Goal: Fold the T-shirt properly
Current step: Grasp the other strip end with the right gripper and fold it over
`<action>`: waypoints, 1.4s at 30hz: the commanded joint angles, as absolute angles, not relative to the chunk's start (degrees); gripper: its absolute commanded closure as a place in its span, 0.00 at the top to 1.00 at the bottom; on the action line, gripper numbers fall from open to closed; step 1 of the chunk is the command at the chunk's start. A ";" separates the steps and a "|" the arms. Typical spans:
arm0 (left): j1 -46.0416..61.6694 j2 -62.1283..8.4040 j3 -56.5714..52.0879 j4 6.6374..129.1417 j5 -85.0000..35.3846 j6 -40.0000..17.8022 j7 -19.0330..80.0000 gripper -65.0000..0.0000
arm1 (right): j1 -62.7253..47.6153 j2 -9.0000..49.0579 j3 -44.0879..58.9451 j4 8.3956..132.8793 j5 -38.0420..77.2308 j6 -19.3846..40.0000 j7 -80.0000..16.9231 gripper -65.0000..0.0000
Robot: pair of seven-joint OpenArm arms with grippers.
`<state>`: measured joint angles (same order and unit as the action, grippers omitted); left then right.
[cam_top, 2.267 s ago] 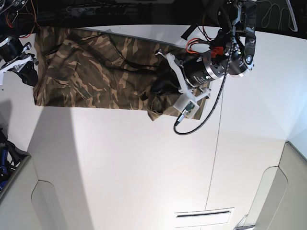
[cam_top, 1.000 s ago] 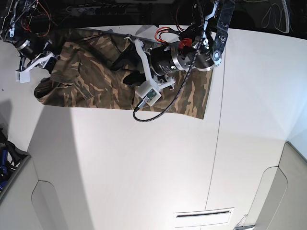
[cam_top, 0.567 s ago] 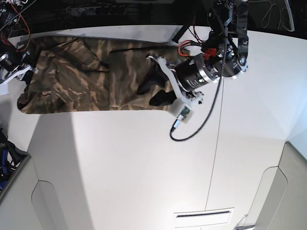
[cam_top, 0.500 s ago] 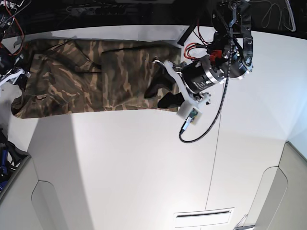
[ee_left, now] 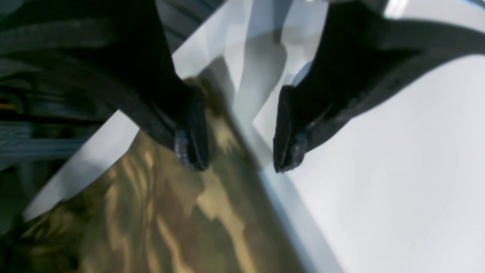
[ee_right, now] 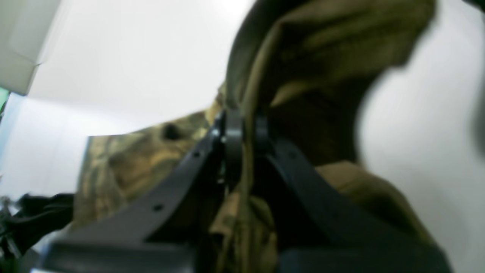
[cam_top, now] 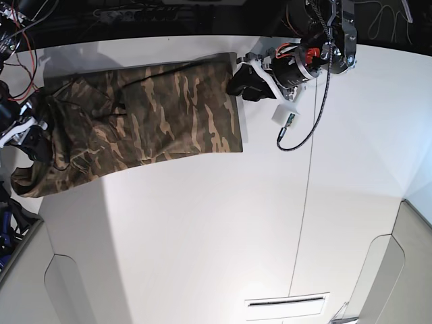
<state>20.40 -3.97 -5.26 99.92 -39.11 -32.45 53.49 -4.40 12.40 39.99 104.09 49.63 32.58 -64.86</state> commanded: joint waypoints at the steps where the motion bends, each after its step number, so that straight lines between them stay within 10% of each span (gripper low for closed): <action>1: 20.14 -4.01 -5.15 99.31 -38.83 -32.16 53.54 0.46 | -3.70 11.86 38.65 107.63 51.05 32.88 -63.46 0.00; 14: 20.01 -3.51 -3.11 97.38 -38.81 -32.14 52.71 0.46 | -9.98 -3.42 6.50 118.65 36.16 32.58 -59.68 0.00; 18: 19.99 -3.51 -3.11 97.38 -39.81 -32.16 52.95 0.46 | -10.04 -3.92 -0.47 114.74 34.22 32.58 -56.86 0.54; 20: 19.99 -3.55 -3.11 97.43 -40.27 -32.21 52.97 0.46 | -10.02 -3.92 -3.29 113.30 34.30 32.60 -56.10 0.61; 37: 20.21 -3.99 -8.84 106.08 -46.02 -35.73 61.82 0.46 | -9.87 -3.79 -10.90 122.85 31.09 32.53 -55.66 0.59; 42: 20.49 -4.01 -13.19 109.34 -49.12 -35.81 63.44 0.46 | -9.85 -2.68 -6.81 125.58 23.18 30.20 -53.30 0.19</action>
